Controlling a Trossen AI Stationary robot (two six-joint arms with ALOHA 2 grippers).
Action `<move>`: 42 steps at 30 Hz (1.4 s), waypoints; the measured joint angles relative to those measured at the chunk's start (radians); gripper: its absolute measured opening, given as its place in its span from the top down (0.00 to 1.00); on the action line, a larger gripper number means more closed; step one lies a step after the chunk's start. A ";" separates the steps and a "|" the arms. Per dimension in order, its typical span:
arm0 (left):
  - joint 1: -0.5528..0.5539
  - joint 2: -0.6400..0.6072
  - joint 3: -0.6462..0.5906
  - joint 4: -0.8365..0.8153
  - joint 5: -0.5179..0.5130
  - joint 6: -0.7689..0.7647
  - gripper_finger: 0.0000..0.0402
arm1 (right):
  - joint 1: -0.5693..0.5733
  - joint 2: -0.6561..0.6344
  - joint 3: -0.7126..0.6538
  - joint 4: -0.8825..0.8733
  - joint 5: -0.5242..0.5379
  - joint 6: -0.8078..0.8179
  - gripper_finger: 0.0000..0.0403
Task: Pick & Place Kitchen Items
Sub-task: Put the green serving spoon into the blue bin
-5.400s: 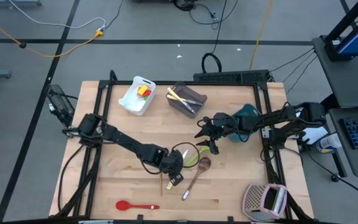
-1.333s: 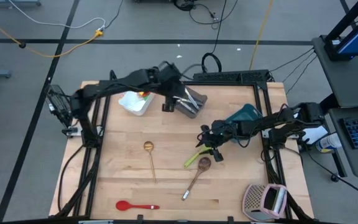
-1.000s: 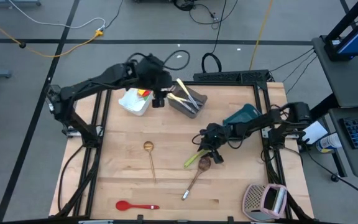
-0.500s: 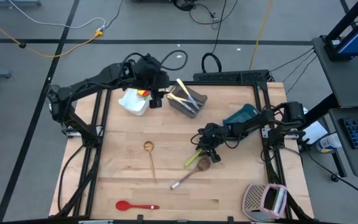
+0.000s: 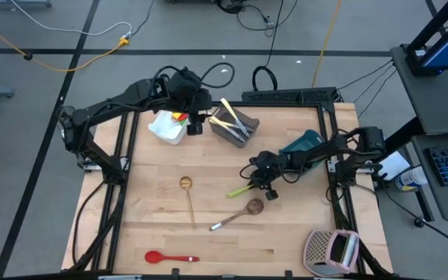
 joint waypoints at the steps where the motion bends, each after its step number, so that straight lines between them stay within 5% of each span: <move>1: 0.000 0.000 0.000 0.000 0.000 0.000 0.52 | -0.001 -0.016 -0.002 -0.014 0.003 -0.001 0.92; 10: 0.000 0.000 0.000 0.000 0.000 0.000 0.52 | -0.011 -0.318 -0.002 -0.249 0.022 -0.060 0.93; 16: 0.000 0.000 0.000 0.000 0.000 0.000 0.52 | -0.042 -0.575 -0.002 -0.522 0.131 -0.169 0.92; 24: 0.000 0.000 0.000 0.003 0.000 0.019 0.52 | -0.204 -0.832 -0.001 -0.779 0.134 -0.260 0.93; 27: 0.000 0.000 0.000 0.002 0.000 0.019 0.52 | -0.284 -0.872 -0.002 -0.836 0.126 -0.286 0.93; 31: -0.006 0.000 0.000 0.002 0.001 0.019 0.52 | -0.365 -0.886 -0.025 -0.803 -0.048 -0.323 0.92; 37: -0.006 0.000 0.000 -0.002 0.006 0.019 0.52 | -0.443 -0.881 -0.062 -0.895 0.127 -0.445 0.92; 42: -0.006 0.000 0.000 -0.002 0.006 0.021 0.52 | -0.511 -0.882 -0.062 -1.013 0.121 -0.441 0.92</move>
